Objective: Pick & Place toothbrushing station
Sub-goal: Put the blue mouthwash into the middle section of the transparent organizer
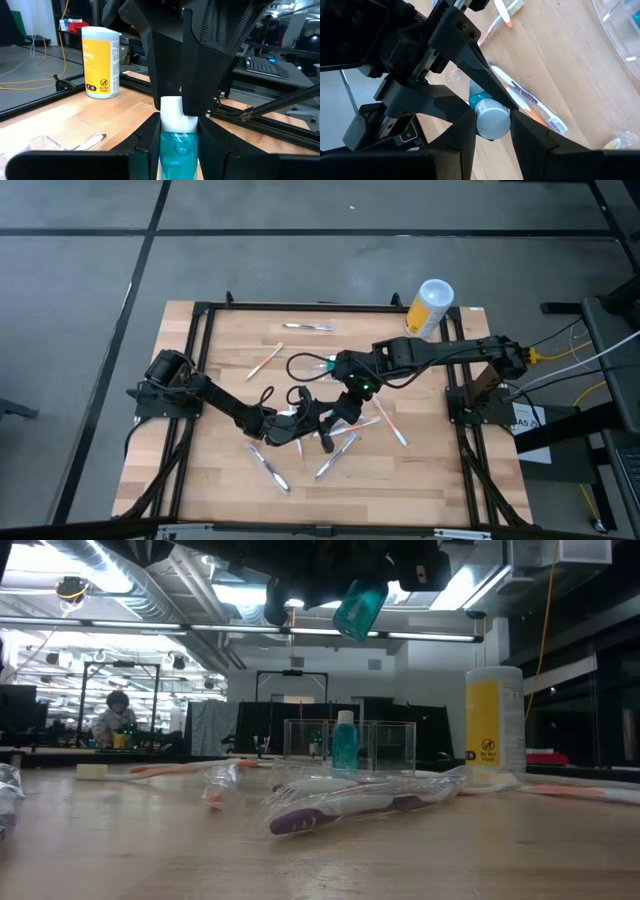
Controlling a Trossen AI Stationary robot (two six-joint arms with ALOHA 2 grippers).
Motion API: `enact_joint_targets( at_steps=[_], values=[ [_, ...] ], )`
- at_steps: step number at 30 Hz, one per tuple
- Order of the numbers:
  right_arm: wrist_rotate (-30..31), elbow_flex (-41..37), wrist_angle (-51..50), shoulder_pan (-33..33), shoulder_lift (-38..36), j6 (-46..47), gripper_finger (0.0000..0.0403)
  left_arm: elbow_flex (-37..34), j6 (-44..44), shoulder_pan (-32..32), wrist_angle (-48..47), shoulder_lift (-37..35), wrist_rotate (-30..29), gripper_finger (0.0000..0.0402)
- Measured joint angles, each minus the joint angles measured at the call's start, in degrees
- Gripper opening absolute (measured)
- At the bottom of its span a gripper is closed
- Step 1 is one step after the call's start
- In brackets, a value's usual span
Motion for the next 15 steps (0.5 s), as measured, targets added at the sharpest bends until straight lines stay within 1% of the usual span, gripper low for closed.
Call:
enact_joint_targets(
  at_steps=[5, 9, 15],
  values=[
    [-0.1, 0.0, 0.0, 0.0, 0.0, 0.0, 0.0116, 0.0, 0.0, 0.1, 0.1, 0.0, -0.4, 0.0090],
    [-0.2, 0.0, 0.1, 0.0, 0.0, 0.0, 0.0102, 0.0, 0.5, 0.0, 0.0, 0.0, -1.5, 0.0092],
    [0.5, 0.0, 0.5, -0.1, 0.0, -0.3, 0.0088, 0.1, -1.2, 0.0, -2.8, 0.0, -6.3, 0.0134]
  ],
)
